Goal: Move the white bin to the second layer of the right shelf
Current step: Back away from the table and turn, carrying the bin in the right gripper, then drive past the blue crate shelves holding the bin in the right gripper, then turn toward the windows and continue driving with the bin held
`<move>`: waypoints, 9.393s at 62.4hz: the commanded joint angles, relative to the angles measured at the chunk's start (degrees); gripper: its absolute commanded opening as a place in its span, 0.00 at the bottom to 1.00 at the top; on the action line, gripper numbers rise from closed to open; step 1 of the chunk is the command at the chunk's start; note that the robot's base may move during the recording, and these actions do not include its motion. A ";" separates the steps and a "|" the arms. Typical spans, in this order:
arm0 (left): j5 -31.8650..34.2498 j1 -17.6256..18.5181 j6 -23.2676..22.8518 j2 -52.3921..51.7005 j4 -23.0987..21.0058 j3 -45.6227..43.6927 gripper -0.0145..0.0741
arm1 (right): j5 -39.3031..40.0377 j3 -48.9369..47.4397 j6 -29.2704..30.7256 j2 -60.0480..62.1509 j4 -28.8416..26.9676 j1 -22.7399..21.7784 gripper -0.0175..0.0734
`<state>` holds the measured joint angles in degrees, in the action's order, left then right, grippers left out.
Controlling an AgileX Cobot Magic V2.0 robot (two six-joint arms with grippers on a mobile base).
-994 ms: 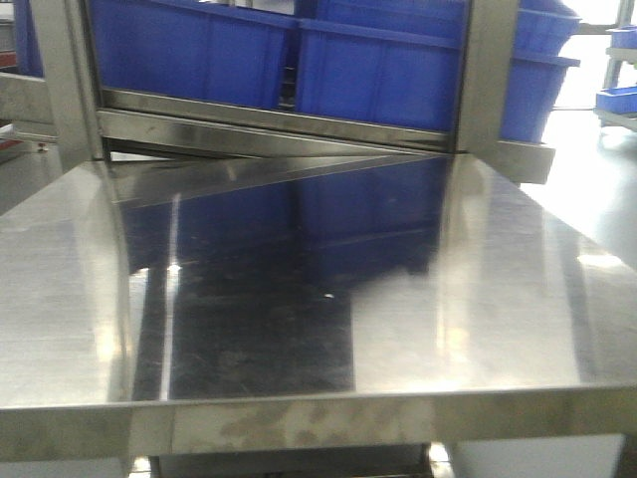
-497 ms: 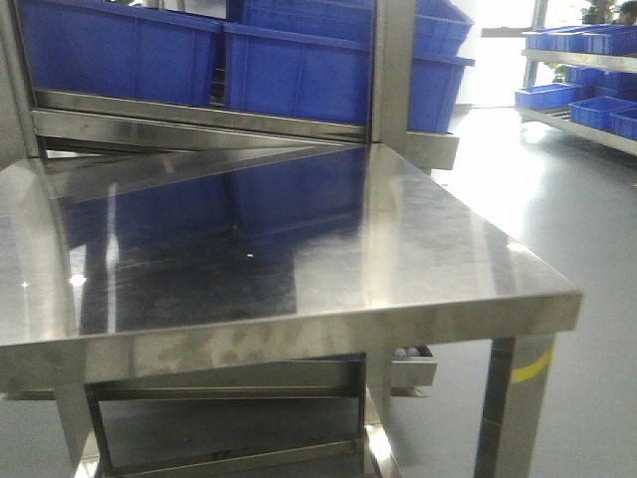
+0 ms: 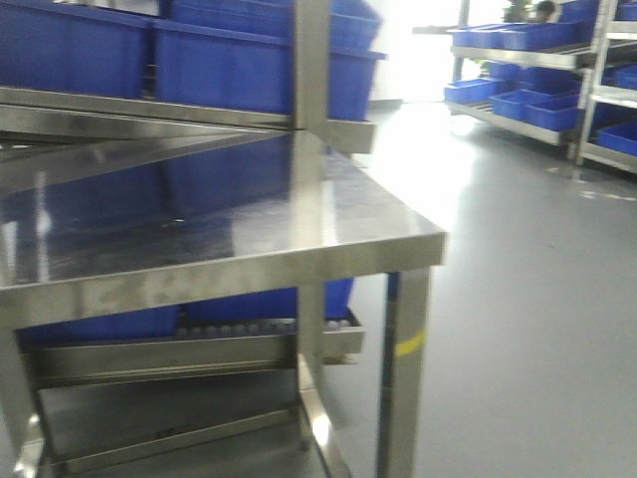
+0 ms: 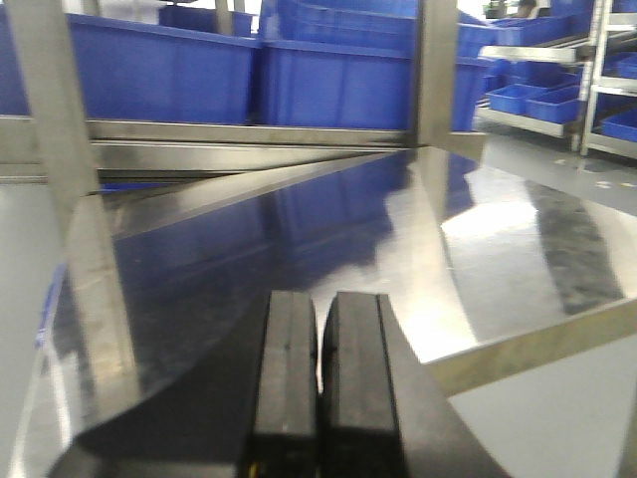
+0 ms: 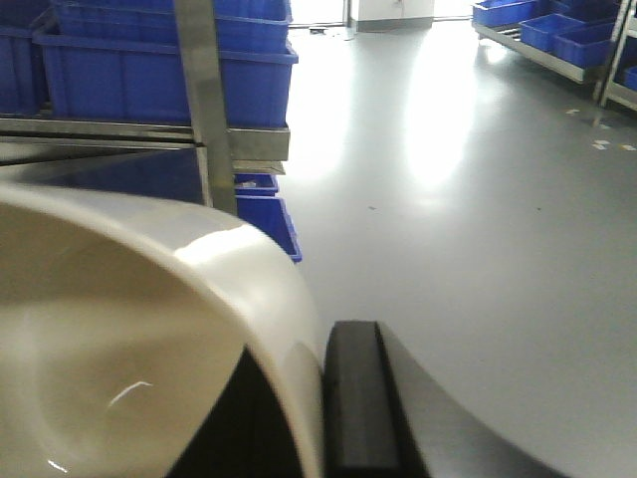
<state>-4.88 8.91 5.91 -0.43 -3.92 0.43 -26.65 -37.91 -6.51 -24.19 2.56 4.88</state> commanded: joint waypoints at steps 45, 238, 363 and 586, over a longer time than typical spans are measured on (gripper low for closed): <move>4.88 0.41 -0.20 -0.80 -0.31 2.11 0.26 | 6.62 -1.69 -0.05 -0.26 -0.07 -0.37 0.25; 4.88 0.41 -0.20 -0.80 -0.31 2.11 0.26 | 6.62 -1.69 -0.05 -0.26 -0.07 -0.37 0.25; 4.88 0.41 -0.20 -0.80 -0.31 2.11 0.26 | 6.74 -1.69 -0.05 -0.26 -0.07 -0.37 0.25; 4.88 0.41 -0.20 -0.80 -0.31 2.11 0.26 | 6.66 -1.69 -0.05 -0.36 -0.07 -0.37 0.25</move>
<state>-4.88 8.91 5.91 -0.43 -3.92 0.43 -26.65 -37.91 -6.51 -24.17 2.56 4.78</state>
